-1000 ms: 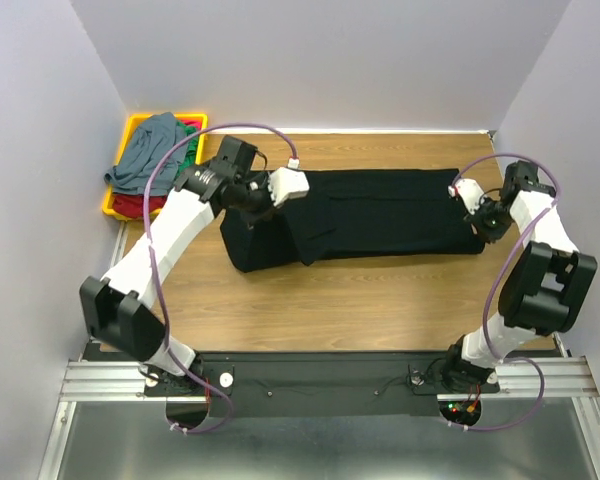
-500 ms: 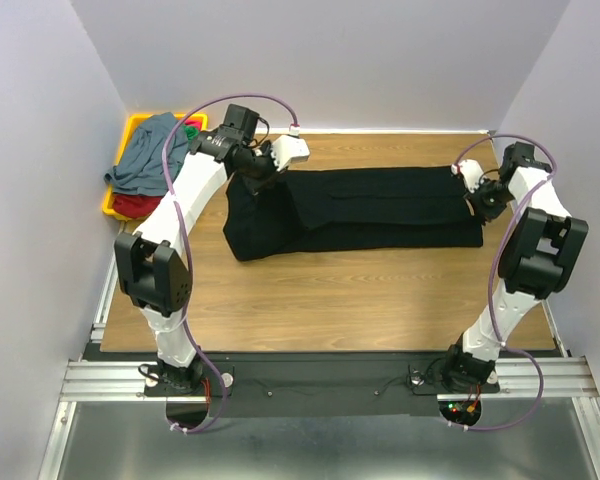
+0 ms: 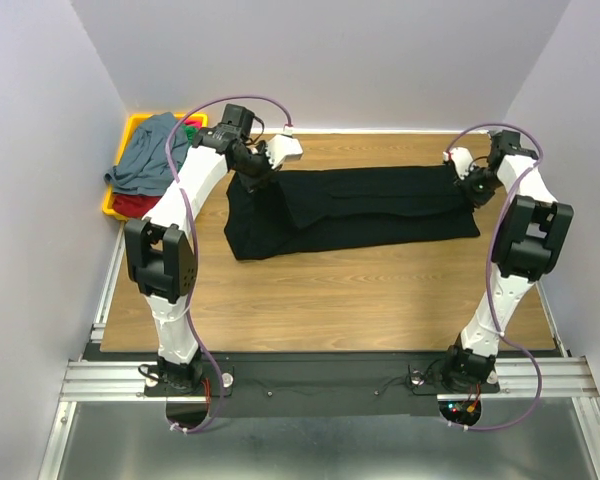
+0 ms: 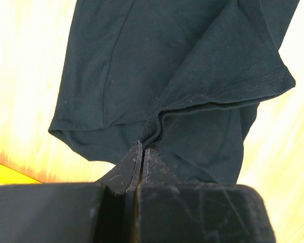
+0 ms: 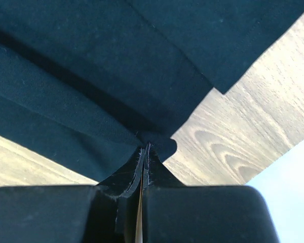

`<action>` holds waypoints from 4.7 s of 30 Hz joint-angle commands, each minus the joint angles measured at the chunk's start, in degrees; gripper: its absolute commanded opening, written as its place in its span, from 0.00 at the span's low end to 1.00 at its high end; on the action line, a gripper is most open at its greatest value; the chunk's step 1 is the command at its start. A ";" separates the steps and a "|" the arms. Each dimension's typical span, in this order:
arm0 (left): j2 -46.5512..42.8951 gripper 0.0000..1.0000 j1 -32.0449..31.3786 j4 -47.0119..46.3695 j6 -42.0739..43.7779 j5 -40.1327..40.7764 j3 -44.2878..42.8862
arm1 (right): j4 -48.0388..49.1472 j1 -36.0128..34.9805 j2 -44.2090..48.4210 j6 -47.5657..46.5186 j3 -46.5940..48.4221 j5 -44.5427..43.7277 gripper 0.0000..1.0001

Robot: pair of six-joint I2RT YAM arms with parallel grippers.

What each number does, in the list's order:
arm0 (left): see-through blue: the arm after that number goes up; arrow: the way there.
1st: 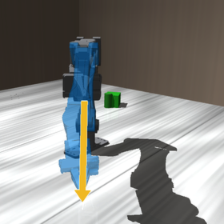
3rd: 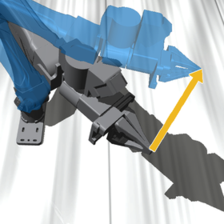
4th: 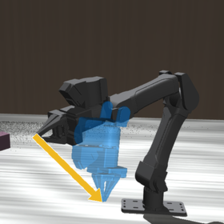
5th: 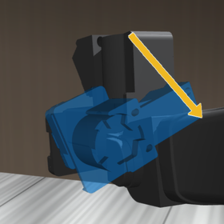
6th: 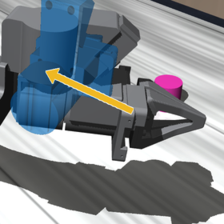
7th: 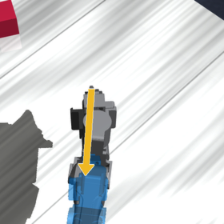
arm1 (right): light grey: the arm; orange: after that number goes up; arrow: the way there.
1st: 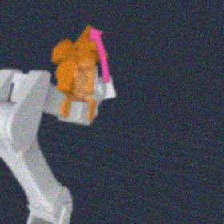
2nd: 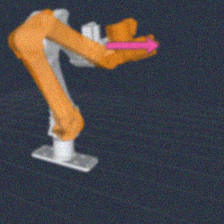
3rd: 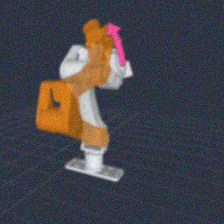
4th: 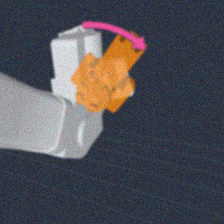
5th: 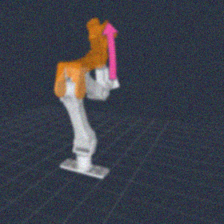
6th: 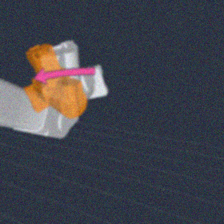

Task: Fold and stack the t-shirts
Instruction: Fold the tshirt

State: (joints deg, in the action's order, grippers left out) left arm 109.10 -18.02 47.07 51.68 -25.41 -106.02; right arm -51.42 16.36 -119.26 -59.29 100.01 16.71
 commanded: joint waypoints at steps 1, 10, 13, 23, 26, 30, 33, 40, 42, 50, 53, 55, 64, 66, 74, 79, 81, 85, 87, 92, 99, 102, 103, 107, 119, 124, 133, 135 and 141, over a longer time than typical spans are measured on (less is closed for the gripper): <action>0.50 0.00 0.97 0.22 1.32 -0.17 -4.11 | 0.00 -0.36 -1.49 1.02 3.00 0.26 0.01; 3.66 0.00 1.50 -0.22 0.18 -0.69 -7.18 | 0.97 -0.80 -3.96 1.89 3.97 -1.50 0.00; 5.77 0.00 1.50 -0.05 -0.53 -0.78 -9.11 | 1.32 -0.80 -4.57 2.42 4.84 -1.68 0.00; 15.09 0.00 1.58 -2.68 -4.21 1.15 -17.29 | 2.02 -0.98 -8.00 6.02 8.98 -2.73 0.09; 16.58 0.13 1.67 -6.19 -6.15 2.55 -17.29 | 2.20 -1.24 -8.44 7.60 9.24 -3.17 0.17; 16.85 0.34 2.46 -9.00 -10.36 2.64 -17.91 | 2.55 -1.42 -8.71 10.41 10.38 -4.22 0.43; 14.93 0.44 4.22 -10.33 -13.79 2.82 -17.56 | 2.90 -1.42 -8.18 13.49 11.52 -5.37 0.52; 3.15 0.70 10.55 -9.63 -23.46 -4.11 -4.66 | 2.90 -1.42 -1.16 18.67 8.37 -3.44 0.58; -2.21 0.70 10.73 -9.71 -24.00 -6.40 4.38 | 2.55 -1.42 1.48 19.47 4.77 -2.12 0.58; -10.75 0.69 10.90 -11.30 -24.70 -8.34 29.00 | 1.67 -1.42 3.95 21.49 -5.43 -0.36 0.55; -10.75 0.70 10.99 -11.30 -24.44 -9.39 32.44 | 1.85 -1.42 3.07 21.93 -6.75 -0.54 0.54; -10.40 0.70 10.99 -11.65 -24.17 -9.31 33.76 | 1.85 -1.42 2.37 22.20 -6.84 -0.80 0.53; -9.08 0.70 10.99 -14.46 -22.24 -7.20 37.64 | 2.20 -1.42 -1.32 22.46 -6.93 -2.47 0.51; -7.94 0.69 10.99 -14.02 -21.28 -7.90 37.64 | 2.29 -1.42 -1.85 22.46 -6.93 -2.91 0.51; -4.16 0.51 11.08 -14.64 -19.87 -7.82 36.77 | 2.81 -1.42 -3.17 21.67 -7.19 -4.32 0.50; -3.89 0.19 11.52 -11.92 -18.55 -6.85 34.13 | 3.43 -1.42 -3.70 20.09 -7.55 -7.03 0.48; -3.55 0.02 11.69 -8.24 -17.14 -6.24 32.55 | 3.69 -1.42 -3.70 19.04 -7.72 -8.44 0.47; -1.88 0.00 12.04 0.01 -15.91 -3.43 30.52 | 3.96 -1.42 -2.82 16.84 -8.68 -10.47 0.47; -1.26 0.00 12.13 1.88 -16.35 -1.32 30.43 | 3.96 -1.42 -1.85 15.35 -10.35 -11.26 0.47; -1.78 0.00 12.13 3.73 -16.96 1.58 34.20 | 3.78 -1.68 1.92 11.30 -16.85 -12.93 0.47; -5.38 0.00 12.13 3.12 -17.14 3.96 39.48 | 2.47 -1.77 9.66 6.82 -27.58 -15.39 0.47; -6.00 0.00 12.31 1.89 -17.49 5.01 38.26 | 0.71 -1.77 11.24 7.08 -27.76 -14.34 0.47; -5.92 0.00 12.22 1.71 -17.67 5.19 37.64 | -0.08 -1.77 11.24 7.25 -27.24 -13.90 0.48; -4.69 0.24 12.22 4.86 -16.09 3.62 32.82 | -3.41 -1.68 10.72 8.92 -21.71 -12.50 0.52; -7.59 0.49 15.20 6.83 -13.43 -3.59 20.68 | -8.20 -11.95 10.80 20.95 1.15 7.63 0.56; -7.15 0.46 17.58 -2.83 -21.17 -9.21 21.55 | 3.48 -25.99 8.88 31.84 1.42 8.17 0.44; -12.06 0.45 17.58 -20.94 -36.89 -24.42 30.33 | 11.16 -43.15 -0.52 41.96 8.80 12.02 0.41; -12.33 0.46 17.58 -28.76 -44.36 -24.08 31.84 | 14.67 -45.09 -1.23 43.90 8.10 12.38 0.43; -7.24 0.46 17.49 -34.59 -55.80 -19.34 28.23 | 23.72 -52.04 -0.01 39.70 -0.06 9.84 0.48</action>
State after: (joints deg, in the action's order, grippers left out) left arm 100.79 -0.40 20.29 5.82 -45.41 -74.85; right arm -36.64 -32.73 -121.40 -18.28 104.25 27.00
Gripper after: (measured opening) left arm 0.455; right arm 0.466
